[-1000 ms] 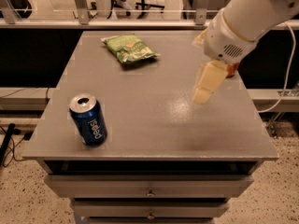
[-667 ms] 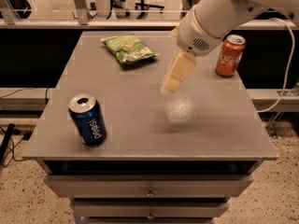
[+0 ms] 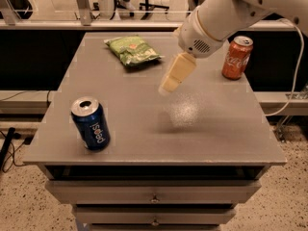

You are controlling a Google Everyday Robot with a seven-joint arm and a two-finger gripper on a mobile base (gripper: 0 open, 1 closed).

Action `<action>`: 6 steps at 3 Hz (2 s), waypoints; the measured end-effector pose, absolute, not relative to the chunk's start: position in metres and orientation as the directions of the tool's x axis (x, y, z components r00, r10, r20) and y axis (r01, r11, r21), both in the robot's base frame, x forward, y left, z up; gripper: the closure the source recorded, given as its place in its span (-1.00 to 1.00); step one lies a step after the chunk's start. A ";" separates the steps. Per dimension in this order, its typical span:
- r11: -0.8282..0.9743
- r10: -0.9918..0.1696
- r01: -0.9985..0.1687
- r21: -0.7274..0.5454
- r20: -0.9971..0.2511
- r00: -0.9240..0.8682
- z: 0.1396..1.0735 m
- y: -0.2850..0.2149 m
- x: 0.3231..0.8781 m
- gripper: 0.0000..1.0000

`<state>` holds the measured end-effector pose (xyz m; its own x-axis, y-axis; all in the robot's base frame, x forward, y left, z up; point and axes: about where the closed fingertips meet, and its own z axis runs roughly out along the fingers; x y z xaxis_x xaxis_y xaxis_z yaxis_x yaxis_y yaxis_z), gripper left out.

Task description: Pick green jalapeno chip bag

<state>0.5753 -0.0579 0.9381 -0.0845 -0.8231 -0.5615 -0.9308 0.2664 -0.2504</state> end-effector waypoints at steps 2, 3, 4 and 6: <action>0.449 -0.667 -0.881 -0.151 -0.713 -0.217 0.917 0.008 0.686 -1.00; 0.517 -0.594 -0.853 -0.070 -0.747 -0.298 0.900 0.037 0.734 -1.00; 0.598 -0.522 -0.801 0.034 -0.742 -0.421 0.876 0.055 0.776 -0.96; 0.667 -0.477 -0.738 0.102 -0.703 -0.528 0.850 0.053 0.791 -0.05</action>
Offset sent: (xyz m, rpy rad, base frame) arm 0.1765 0.0990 -0.0291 0.3157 0.0526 -0.2255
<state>0.7913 0.0531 0.8505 -0.5279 -0.4767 -0.7029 -0.7382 0.6668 0.1023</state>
